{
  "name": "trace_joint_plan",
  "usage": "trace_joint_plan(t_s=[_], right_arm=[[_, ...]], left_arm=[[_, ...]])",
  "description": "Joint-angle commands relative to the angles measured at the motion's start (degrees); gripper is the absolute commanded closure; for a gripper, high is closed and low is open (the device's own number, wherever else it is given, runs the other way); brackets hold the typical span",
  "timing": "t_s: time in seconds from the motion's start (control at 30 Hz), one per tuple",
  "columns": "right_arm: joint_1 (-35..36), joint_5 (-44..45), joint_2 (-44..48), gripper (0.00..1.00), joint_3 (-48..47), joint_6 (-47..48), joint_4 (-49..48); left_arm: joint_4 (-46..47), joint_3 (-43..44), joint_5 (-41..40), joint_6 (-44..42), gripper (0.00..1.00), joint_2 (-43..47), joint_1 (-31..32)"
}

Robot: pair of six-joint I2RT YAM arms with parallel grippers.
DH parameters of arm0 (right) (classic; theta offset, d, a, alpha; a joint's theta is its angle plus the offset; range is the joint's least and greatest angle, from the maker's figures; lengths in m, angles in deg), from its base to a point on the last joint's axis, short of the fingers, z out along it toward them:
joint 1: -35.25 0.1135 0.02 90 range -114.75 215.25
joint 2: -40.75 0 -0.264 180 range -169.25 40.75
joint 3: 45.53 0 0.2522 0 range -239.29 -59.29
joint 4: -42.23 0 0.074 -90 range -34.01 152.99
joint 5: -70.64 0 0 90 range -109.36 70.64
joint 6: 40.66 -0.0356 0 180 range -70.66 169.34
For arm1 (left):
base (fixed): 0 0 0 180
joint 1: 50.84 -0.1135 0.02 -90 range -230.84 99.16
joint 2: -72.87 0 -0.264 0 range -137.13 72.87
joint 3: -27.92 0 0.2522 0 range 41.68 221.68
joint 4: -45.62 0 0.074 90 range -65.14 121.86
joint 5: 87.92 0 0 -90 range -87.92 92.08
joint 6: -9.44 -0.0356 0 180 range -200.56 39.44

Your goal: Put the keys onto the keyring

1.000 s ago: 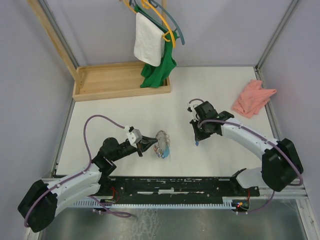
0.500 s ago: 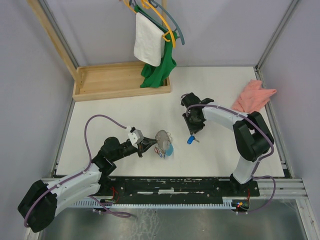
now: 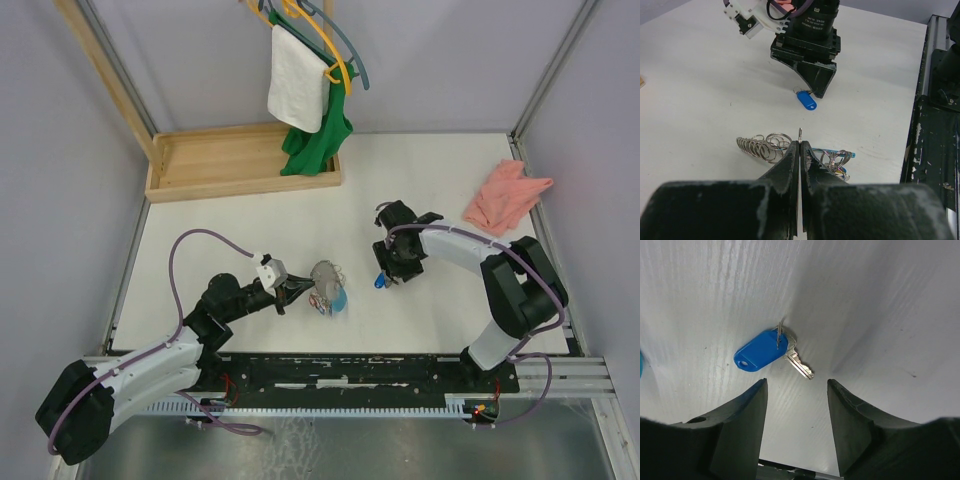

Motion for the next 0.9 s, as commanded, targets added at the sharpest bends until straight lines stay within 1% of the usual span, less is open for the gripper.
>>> trace_joint_plan(t_s=[0.0,0.2,0.33,0.53,0.7,0.8,0.87], right_arm=[[-0.15,-2.76,0.35,0.40,1.65,-2.17,-4.55],[0.44,-10.92,0.60,0.42,3.72,-6.66,-8.84],[0.96,-11.74,-0.76,0.42,2.88,-8.67,-13.33],[1.94,-14.08,-4.38,0.43,-1.27,-10.73,-21.19],[1.94,-13.79,-3.63,0.44,-4.32,-5.53,-22.26],[1.77,-12.67,0.75,0.45,-2.75,-2.35,-22.30],[1.68,-11.27,4.55,0.46,0.03,-0.20,-22.97]], left_arm=[[3.14,2.87,1.33,-1.12,0.97,0.59,-0.09],[3.29,2.98,1.41,-1.16,0.97,0.61,-0.08],[3.23,2.84,1.41,-1.12,0.97,0.72,-0.06],[3.20,2.77,1.16,-1.12,0.97,0.59,-0.08],[3.22,2.80,1.15,-1.19,0.97,0.39,-0.09],[2.94,2.76,0.99,-1.29,0.97,0.61,-0.06],[2.93,2.71,0.97,-1.35,0.97,0.82,-0.09]])
